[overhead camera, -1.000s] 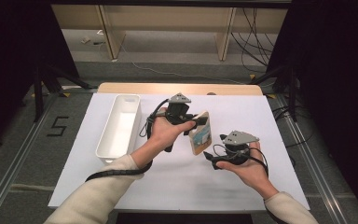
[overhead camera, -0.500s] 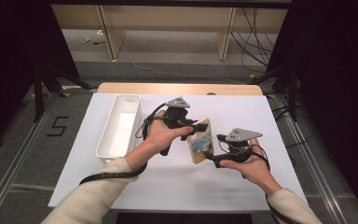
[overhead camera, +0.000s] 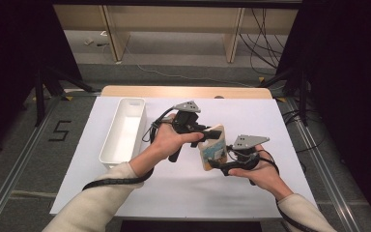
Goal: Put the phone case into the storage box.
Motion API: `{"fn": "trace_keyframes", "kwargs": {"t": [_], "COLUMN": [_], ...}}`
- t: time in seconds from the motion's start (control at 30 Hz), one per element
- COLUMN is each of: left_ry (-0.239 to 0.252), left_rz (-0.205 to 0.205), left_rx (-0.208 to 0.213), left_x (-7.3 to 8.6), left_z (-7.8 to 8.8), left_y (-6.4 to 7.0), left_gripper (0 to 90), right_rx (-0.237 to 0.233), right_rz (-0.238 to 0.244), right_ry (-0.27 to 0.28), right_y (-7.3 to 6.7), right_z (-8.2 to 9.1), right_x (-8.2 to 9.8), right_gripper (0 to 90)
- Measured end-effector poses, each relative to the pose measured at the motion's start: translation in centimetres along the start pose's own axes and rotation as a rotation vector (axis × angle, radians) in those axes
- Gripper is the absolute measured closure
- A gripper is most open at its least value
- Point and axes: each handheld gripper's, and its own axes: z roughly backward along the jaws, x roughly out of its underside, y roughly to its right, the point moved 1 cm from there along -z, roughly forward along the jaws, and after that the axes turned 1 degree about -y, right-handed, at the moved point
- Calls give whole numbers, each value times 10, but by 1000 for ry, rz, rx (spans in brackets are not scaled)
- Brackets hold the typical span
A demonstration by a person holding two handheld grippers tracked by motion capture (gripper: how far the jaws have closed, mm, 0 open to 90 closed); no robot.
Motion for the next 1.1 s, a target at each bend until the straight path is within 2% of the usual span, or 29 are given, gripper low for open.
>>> {"fn": "trace_keyframes", "kwargs": {"t": [0.17, 0.43, 0.6, 0.87, 1.1], "left_ry": [7, 25, 33, 44, 50], "left_rz": [-5, -8, -7, -16, -22], "left_rx": [-1, 1, 1, 2, -2], "left_x": [-1, -2, -1, 1, 4], "left_z": [0, 4, 4, 2, 3], "left_y": [1, 0, -1, -5, -8], "left_gripper": [801, 801, 798, 781, 748], "right_rx": [-26, -66, -75, -40, -27], "right_rz": [-7, -18, -29, -49, -83], "right_ry": [-11, -9, -14, -39, -57], "right_y": [0, 1, 3, 6, 5], "right_z": [-1, 1, 2, 4, 2], "right_x": [0, -2, -2, -3, -4], "right_gripper": [507, 654, 716, 792, 805]}}
